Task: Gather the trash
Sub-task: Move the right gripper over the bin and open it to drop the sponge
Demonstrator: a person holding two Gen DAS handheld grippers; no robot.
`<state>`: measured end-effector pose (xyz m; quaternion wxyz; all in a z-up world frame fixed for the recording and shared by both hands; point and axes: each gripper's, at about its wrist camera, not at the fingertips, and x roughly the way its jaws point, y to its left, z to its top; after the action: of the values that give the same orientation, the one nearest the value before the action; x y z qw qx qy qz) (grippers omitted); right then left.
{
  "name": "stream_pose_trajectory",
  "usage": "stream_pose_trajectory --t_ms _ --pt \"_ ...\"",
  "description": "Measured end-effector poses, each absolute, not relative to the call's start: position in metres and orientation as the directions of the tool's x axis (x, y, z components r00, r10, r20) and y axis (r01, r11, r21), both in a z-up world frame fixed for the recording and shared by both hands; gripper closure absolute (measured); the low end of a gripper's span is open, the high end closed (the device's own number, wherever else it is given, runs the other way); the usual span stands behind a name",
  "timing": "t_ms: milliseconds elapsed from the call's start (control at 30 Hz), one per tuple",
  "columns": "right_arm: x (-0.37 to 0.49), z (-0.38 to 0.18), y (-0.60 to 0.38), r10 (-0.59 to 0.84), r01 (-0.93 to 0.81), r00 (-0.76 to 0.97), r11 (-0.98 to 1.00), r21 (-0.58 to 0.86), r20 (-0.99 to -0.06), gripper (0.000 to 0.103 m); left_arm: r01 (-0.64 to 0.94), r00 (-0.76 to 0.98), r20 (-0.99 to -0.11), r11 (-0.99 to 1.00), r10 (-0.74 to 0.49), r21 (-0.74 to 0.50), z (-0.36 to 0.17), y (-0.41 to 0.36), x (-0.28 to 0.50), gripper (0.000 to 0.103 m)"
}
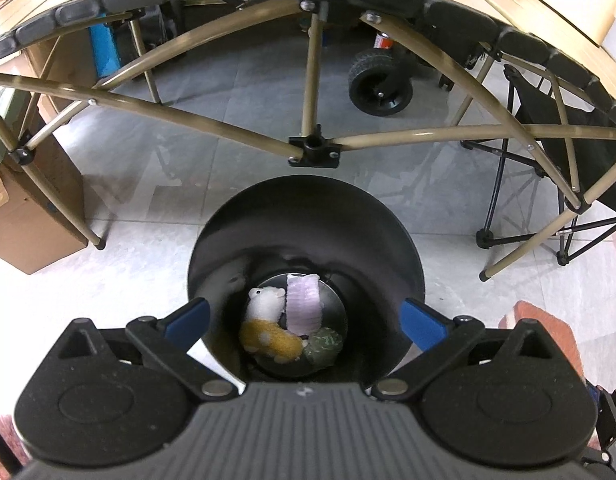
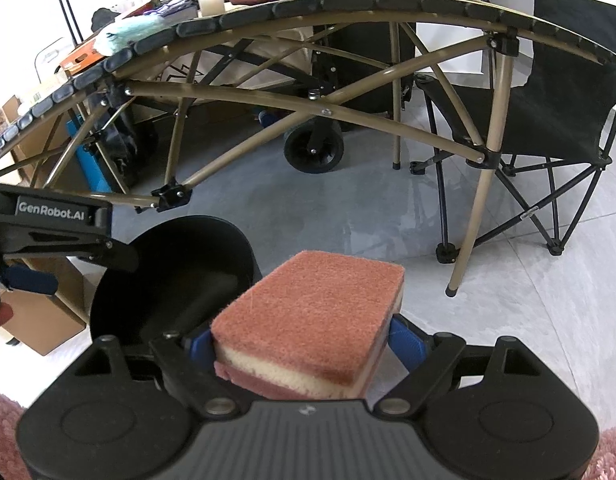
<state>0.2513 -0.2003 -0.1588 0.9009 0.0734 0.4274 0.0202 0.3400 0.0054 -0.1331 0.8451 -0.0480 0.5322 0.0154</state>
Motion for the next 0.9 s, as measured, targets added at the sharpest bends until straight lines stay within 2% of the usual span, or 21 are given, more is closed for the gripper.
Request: stream_pose_trajectory --t_ms 900 --pt "0.285 -0.147 -0.118 0.178 -0.122 0.606 0.984 0.13 -0.776 0.017 -0.218 0.444 -0.896 0.973 0.026 -0.081 -0.121 0.097 0.311 0.0"
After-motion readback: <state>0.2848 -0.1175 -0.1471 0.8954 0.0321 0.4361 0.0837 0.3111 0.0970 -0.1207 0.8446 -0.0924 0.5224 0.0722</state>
